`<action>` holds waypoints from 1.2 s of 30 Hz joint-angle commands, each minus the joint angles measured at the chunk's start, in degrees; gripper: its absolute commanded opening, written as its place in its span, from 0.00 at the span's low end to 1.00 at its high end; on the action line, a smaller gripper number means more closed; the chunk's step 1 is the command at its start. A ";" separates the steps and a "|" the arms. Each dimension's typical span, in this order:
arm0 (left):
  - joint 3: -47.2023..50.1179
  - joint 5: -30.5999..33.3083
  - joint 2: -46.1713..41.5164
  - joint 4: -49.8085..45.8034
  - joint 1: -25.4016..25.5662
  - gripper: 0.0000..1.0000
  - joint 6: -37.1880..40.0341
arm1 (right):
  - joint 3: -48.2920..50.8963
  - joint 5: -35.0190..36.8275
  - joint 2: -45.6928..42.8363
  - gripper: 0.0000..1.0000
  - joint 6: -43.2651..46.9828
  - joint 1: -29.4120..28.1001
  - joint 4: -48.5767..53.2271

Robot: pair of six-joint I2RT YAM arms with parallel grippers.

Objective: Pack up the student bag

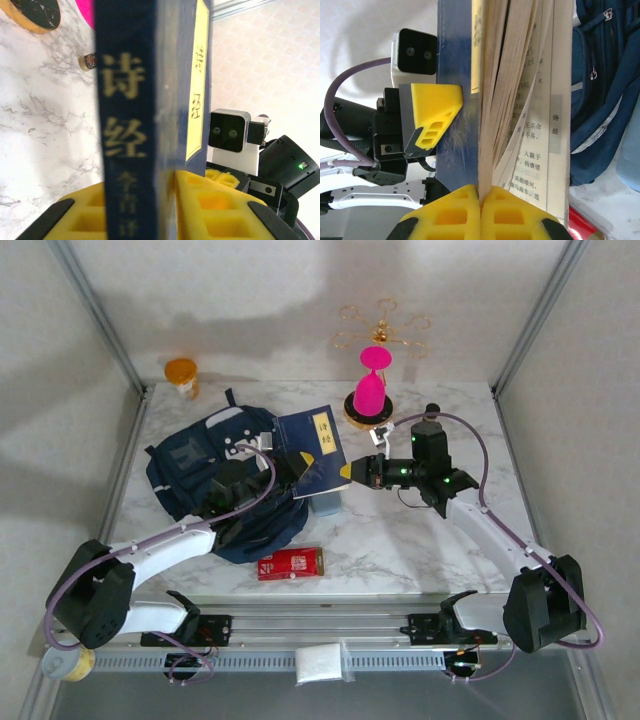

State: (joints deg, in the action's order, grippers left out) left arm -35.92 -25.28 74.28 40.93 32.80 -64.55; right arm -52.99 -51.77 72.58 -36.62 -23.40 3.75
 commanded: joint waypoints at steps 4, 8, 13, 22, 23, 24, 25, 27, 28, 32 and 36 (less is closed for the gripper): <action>-1.96 -1.36 -0.63 2.32 0.95 0.05 0.82 | -2.29 0.33 -0.19 0.25 2.90 -0.38 3.40; -3.20 -3.06 -0.44 2.30 0.95 0.00 1.34 | -1.46 1.02 -1.33 0.66 1.76 2.06 4.26; -4.84 -4.67 -0.13 5.36 2.24 0.00 1.16 | -0.07 -4.02 1.07 0.99 -4.44 4.36 -2.50; -7.93 -3.02 2.75 2.41 3.33 0.00 2.23 | -0.01 -9.69 3.29 0.80 -12.92 2.17 -16.20; -8.23 -2.34 2.80 0.45 3.33 0.00 3.00 | -0.09 -8.84 3.05 0.70 -12.33 2.29 -15.26; -8.58 -1.56 2.80 -1.57 3.33 0.00 3.78 | -0.18 -7.75 2.72 0.62 -11.64 2.43 -14.29; -8.83 -0.83 2.80 -3.38 3.33 0.00 4.56 | -0.17 -6.50 2.32 0.54 -10.87 2.56 -13.28; -8.65 -0.08 2.65 -5.05 3.30 0.00 5.22 | -0.58 -4.05 1.98 0.37 -8.90 2.65 -10.23; -8.39 0.26 2.58 -5.18 3.25 0.00 5.30 | -1.06 -2.66 1.96 0.26 -7.69 2.74 -8.21; -8.46 0.76 2.62 -6.86 3.32 0.00 6.24 | -2.55 0.91 1.71 0.01 -4.66 2.82 -3.75; -9.22 -0.42 1.87 -10.19 3.15 0.41 9.02 | -3.33 1.64 0.54 0.00 -4.06 4.66 -2.23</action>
State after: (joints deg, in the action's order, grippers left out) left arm -42.78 -25.93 77.06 33.12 36.03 -58.87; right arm -53.69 -53.32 75.46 -43.11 -20.64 -0.80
